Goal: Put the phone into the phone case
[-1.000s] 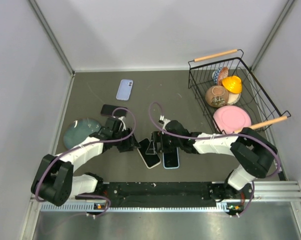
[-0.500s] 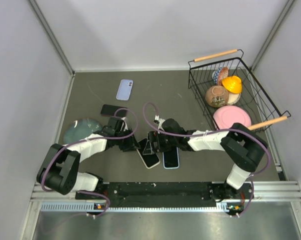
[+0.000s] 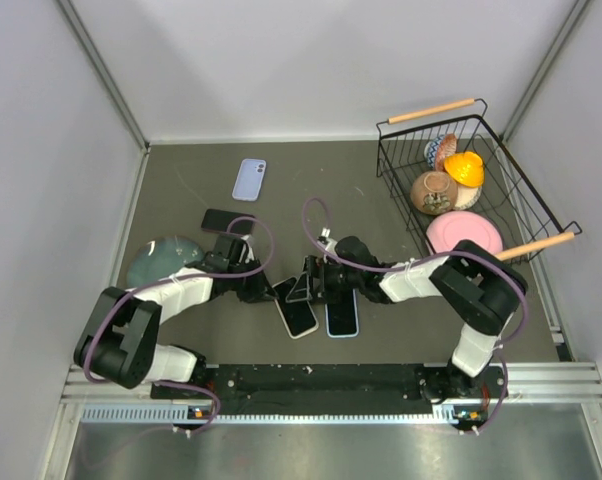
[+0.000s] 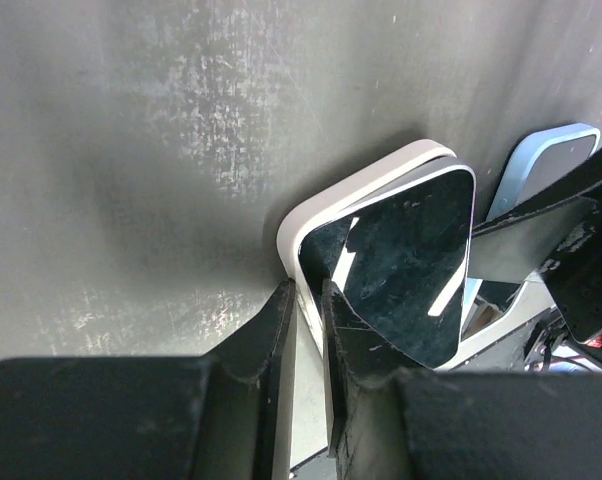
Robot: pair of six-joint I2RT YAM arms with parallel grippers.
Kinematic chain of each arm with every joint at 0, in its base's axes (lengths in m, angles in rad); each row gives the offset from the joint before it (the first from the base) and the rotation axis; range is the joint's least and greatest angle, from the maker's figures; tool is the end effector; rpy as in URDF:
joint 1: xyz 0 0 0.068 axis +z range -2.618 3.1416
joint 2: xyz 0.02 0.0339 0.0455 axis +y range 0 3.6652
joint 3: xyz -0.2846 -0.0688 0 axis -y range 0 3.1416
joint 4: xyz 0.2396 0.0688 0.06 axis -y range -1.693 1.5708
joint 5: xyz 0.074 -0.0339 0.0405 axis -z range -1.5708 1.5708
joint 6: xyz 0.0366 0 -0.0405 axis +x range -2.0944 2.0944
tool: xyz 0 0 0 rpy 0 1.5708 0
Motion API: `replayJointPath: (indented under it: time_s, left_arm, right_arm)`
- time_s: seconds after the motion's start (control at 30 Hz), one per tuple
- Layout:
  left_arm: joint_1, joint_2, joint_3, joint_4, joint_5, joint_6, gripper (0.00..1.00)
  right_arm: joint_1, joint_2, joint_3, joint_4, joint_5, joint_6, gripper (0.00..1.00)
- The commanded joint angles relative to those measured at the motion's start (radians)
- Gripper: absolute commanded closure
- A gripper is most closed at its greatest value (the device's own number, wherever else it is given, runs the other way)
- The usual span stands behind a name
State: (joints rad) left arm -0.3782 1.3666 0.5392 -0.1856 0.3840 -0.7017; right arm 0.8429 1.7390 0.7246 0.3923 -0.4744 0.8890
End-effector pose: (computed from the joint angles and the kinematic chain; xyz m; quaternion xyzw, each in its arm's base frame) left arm 0.2047 -0.0961 0.1648 -0.1001 0.9398 -0.2963 0.1375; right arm 0.2082 0.2588 0.1602 -0.0874 0.8669 0.4736 0.1284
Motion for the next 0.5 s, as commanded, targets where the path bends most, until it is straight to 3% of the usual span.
replayJointPath:
  time_s: [0.0, 0.2, 0.33, 0.47]
  left_arm:
    - [-0.016, 0.003, -0.048, 0.009, 0.021, 0.007, 0.88]
    - [-0.016, -0.023, -0.061, 0.008, 0.024, 0.007, 0.88]
    - [-0.016, -0.032, -0.064, 0.005, 0.023, 0.008, 0.88]
    - [-0.016, -0.032, -0.062, 0.002, 0.024, 0.011, 0.87]
  right_arm:
    - [-0.007, 0.051, -0.037, 0.417, -0.130, 0.175, 0.20]
    - [-0.013, 0.047, -0.043, 0.457, -0.147, 0.197, 0.26]
    - [-0.018, 0.056, -0.057, 0.548, -0.158, 0.229, 0.38]
    - [-0.019, 0.065, -0.065, 0.574, -0.161, 0.241, 0.43]
